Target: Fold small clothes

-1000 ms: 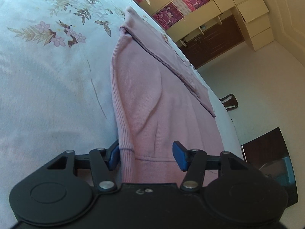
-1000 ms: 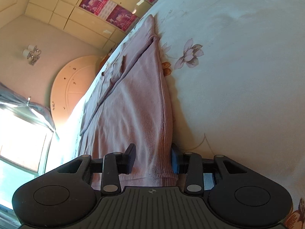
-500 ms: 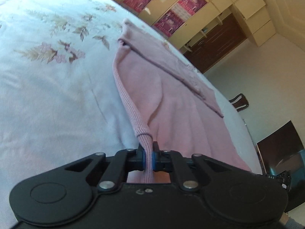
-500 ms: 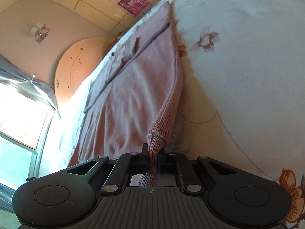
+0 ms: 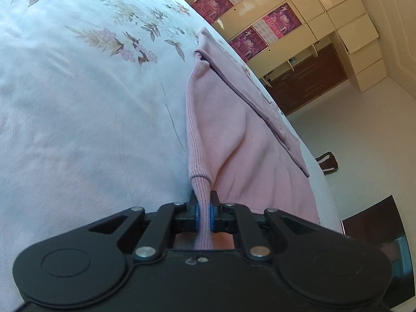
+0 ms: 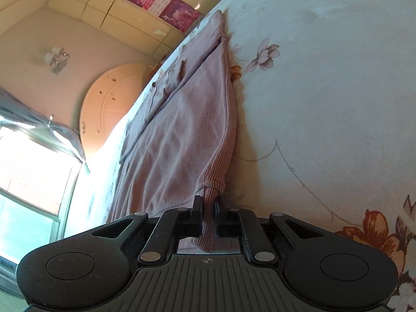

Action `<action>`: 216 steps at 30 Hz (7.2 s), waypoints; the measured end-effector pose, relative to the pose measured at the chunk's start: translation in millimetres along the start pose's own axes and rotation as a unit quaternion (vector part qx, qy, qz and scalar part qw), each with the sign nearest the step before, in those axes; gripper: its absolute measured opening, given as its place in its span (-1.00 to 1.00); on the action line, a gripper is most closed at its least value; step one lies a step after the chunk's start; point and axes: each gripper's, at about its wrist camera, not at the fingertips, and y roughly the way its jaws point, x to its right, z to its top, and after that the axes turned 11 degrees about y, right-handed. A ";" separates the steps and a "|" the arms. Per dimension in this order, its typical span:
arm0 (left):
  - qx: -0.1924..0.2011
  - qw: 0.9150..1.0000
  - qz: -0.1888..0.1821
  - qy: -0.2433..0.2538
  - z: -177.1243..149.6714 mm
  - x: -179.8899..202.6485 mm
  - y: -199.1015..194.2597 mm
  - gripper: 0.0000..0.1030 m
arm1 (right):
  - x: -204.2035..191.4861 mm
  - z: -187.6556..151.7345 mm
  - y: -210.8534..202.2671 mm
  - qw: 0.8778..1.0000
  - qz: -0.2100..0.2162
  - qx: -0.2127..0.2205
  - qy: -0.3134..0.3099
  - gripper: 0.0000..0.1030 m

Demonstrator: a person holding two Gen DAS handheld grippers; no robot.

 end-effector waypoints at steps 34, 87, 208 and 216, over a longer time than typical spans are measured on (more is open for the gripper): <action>-0.012 0.999 -0.025 -0.028 1.3 -9.5 3.5 -0.83 | 5.1 -5.5 2.3 0.999 0.023 -0.017 0.028 0.08; -0.008 0.999 0.017 0.027 324.4 23.0 267.2 -0.90 | -137.7 307.0 222.9 0.992 -0.055 0.109 0.024 -0.86; -0.028 0.902 0.238 0.360 135.8 144.2 225.3 0.69 | -179.8 56.3 281.6 0.887 -0.237 0.034 -0.394 -0.62; -0.022 0.914 0.272 0.300 150.8 85.4 183.9 0.78 | -127.5 115.3 207.3 0.909 -0.295 0.091 -0.280 -0.62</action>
